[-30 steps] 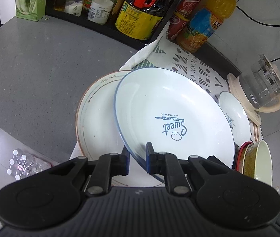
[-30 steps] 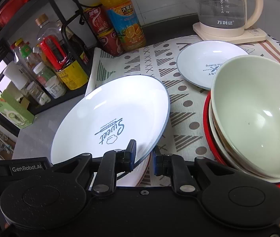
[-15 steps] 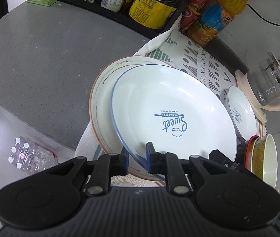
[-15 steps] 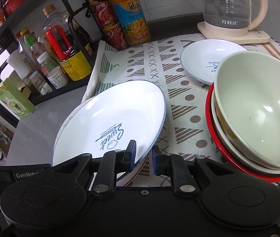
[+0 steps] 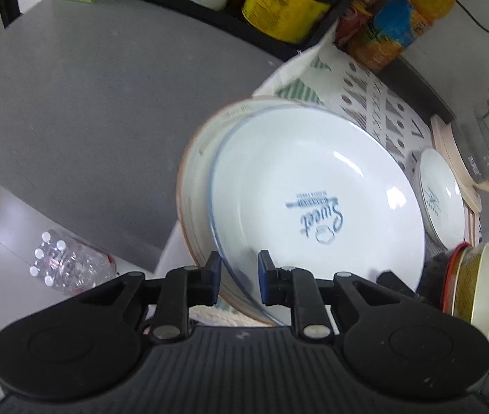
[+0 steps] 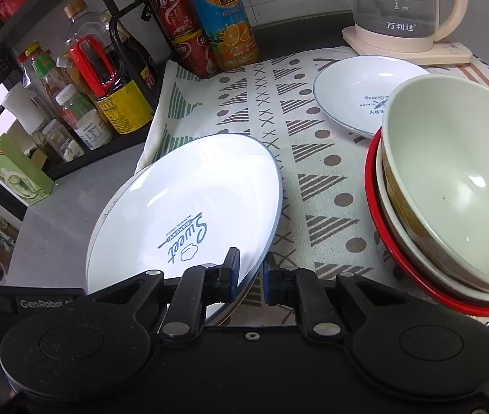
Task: Organize plates and bowls
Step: 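Lift the 'Sweet' plate with both grippers and carry it over the floral plate, then lower the 'Sweet' plate onto the floral plate and open both grippers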
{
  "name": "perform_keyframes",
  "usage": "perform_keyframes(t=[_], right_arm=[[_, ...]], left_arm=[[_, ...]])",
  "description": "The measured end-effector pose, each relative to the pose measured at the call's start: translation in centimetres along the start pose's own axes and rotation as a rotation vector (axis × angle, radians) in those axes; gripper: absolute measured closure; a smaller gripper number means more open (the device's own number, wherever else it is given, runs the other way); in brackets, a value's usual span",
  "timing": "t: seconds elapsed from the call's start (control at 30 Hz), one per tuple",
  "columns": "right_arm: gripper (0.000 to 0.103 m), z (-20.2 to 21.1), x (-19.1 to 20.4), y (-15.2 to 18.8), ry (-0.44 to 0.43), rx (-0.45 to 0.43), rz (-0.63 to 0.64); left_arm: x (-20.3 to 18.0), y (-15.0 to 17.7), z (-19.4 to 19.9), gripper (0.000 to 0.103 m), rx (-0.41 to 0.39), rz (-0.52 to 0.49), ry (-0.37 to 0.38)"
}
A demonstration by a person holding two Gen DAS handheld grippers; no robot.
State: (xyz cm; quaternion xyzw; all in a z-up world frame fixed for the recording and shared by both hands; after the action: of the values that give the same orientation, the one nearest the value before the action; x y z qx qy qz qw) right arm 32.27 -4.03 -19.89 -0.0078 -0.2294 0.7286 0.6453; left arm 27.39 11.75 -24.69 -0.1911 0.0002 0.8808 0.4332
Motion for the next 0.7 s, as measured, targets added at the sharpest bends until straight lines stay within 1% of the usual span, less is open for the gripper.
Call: perform_keyframes(t=[0.23,0.27,0.33,0.7], right_arm=[[0.093,-0.5,-0.1,-0.3,0.012,-0.004,-0.004],[0.093,-0.6,0.0,-0.3,0.013,-0.002,-0.006],[0.093,-0.8,0.0,-0.3,0.018,0.000,-0.005],[0.091,-2.2,0.3,-0.5,0.031,0.035,0.010]], left_arm=[[1.8,-2.0,0.5,0.083,-0.043,0.025,-0.053],[1.9,-2.1,0.3,0.081,-0.042,0.032,-0.053],[1.9,-2.2,0.0,0.079,-0.041,0.032,-0.049],[2.6,-3.1,-0.6,0.079,-0.064,0.072,-0.048]])
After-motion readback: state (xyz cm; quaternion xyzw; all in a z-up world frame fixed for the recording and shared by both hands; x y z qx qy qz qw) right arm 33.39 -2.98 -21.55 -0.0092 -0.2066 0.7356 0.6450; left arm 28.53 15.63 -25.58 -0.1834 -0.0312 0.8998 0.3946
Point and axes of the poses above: each gripper's, at about its wrist camera, not at the fingertips, and z roughly against the way its jaws point, x to its left, y to its underside, the point moved 9 cm from there along -z, roughly the way its jaws point, and after that the axes turned 9 degrees about x, right-handed, at the moved point
